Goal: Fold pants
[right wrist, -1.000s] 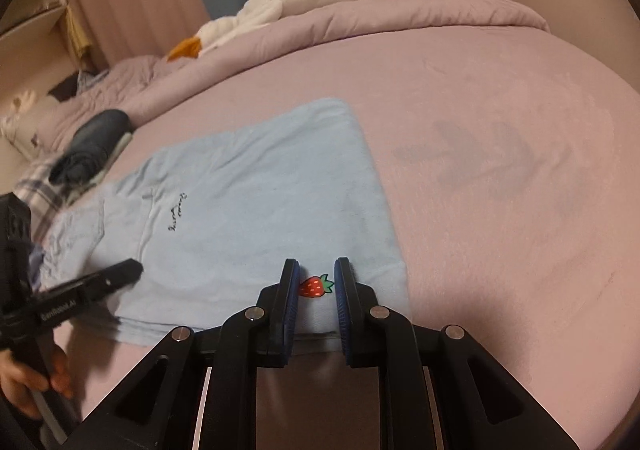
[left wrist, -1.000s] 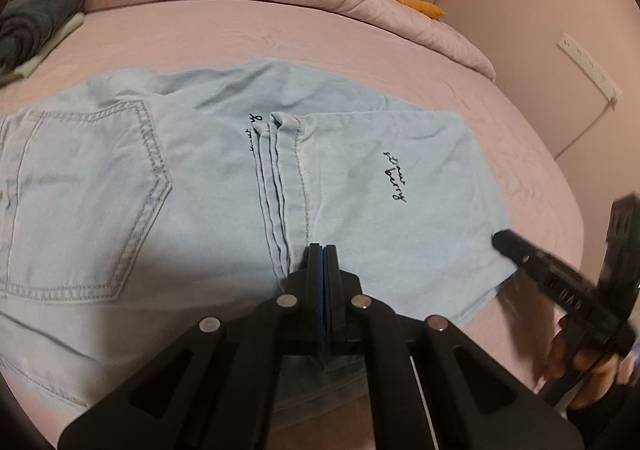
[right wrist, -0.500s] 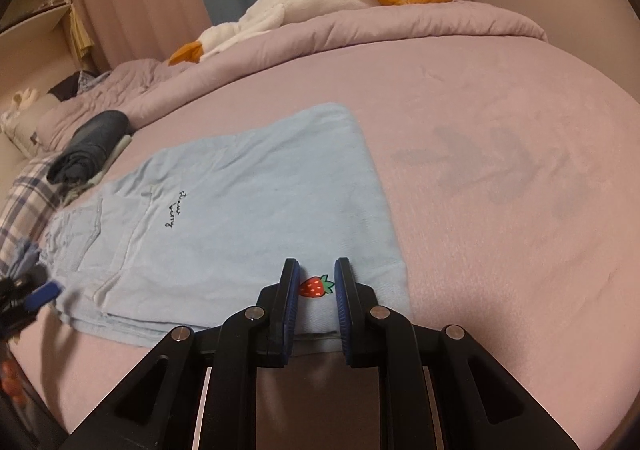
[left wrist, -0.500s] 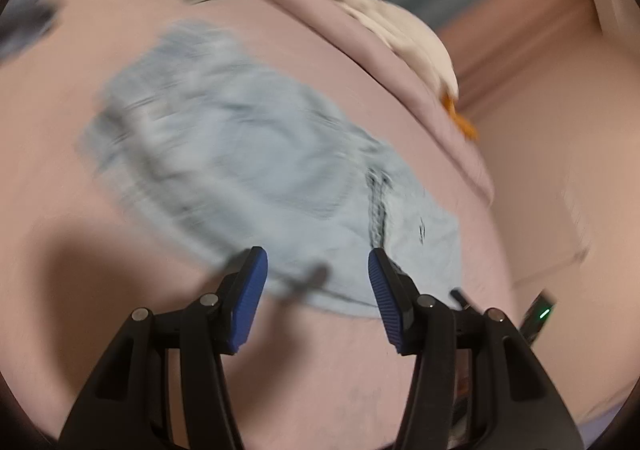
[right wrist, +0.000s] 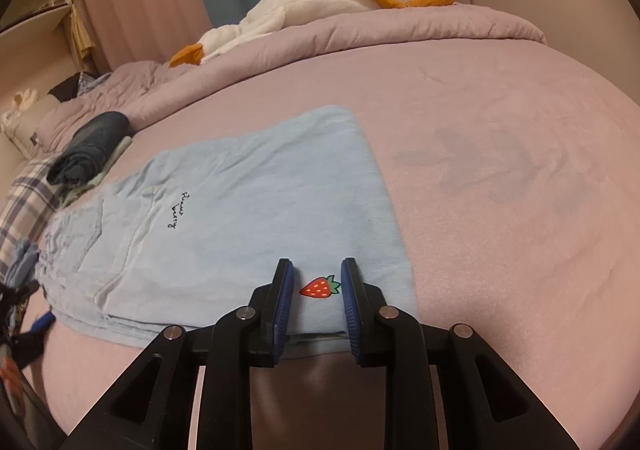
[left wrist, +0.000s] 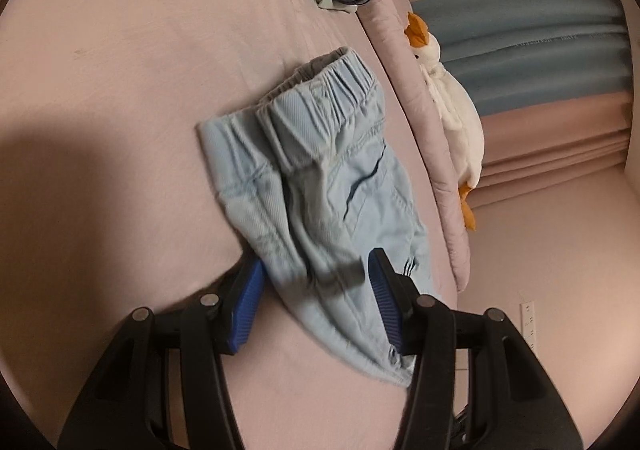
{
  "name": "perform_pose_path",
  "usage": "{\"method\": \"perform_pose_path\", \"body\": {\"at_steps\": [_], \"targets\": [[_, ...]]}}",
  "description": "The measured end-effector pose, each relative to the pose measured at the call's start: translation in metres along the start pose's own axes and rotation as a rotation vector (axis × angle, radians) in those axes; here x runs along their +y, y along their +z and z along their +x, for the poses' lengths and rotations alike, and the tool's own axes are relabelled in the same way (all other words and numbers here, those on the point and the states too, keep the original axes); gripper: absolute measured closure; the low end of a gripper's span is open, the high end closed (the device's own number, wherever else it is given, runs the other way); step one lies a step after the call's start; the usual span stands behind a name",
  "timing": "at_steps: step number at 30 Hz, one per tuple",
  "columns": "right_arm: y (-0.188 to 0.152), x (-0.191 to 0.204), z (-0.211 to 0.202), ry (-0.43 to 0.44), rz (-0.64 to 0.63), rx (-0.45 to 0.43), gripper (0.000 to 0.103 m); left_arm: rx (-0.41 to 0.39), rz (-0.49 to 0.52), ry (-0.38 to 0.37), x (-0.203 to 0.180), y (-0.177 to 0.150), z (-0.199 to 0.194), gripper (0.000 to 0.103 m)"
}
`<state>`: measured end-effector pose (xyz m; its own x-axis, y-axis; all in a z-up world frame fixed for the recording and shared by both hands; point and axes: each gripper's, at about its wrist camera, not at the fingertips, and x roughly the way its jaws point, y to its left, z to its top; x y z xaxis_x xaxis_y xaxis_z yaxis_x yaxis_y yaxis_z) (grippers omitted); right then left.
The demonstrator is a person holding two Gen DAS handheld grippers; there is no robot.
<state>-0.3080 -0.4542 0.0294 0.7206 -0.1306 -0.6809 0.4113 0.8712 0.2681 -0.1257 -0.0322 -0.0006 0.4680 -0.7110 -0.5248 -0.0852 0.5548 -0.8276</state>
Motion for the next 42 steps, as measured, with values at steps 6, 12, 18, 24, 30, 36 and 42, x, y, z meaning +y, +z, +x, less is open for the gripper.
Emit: {"method": "perform_pose_path", "body": {"at_steps": [6,12,18,24,30,36,42], "targets": [[0.001,0.005,0.001,-0.013,-0.028,0.001,0.07,-0.058,-0.003,0.024,0.0,0.013,0.004,0.055],[0.006,0.016,-0.003,-0.07,-0.054,0.024,0.068,-0.093,0.031,0.091,0.001,0.014,0.004,0.074],[0.019,0.066,-0.02,-0.082,-0.201,-0.037,0.067,-0.159,0.232,0.127,-0.03,0.008,-0.005,0.076],[0.027,0.14,0.013,0.097,-0.327,0.072,0.073,-0.165,0.365,0.124,-0.045,0.008,-0.006,0.076],[0.005,0.19,0.064,0.064,-0.458,0.229,0.084,-0.152,0.488,0.113,-0.054,0.01,-0.005,0.076],[0.032,0.216,0.053,0.02,-0.537,0.165,0.084,-0.129,0.505,0.102,-0.051,0.01,-0.005,0.076],[0.064,0.222,0.121,-0.021,-0.41,0.261,0.085,-0.103,0.569,0.113,-0.054,0.007,-0.004,0.076]]}}
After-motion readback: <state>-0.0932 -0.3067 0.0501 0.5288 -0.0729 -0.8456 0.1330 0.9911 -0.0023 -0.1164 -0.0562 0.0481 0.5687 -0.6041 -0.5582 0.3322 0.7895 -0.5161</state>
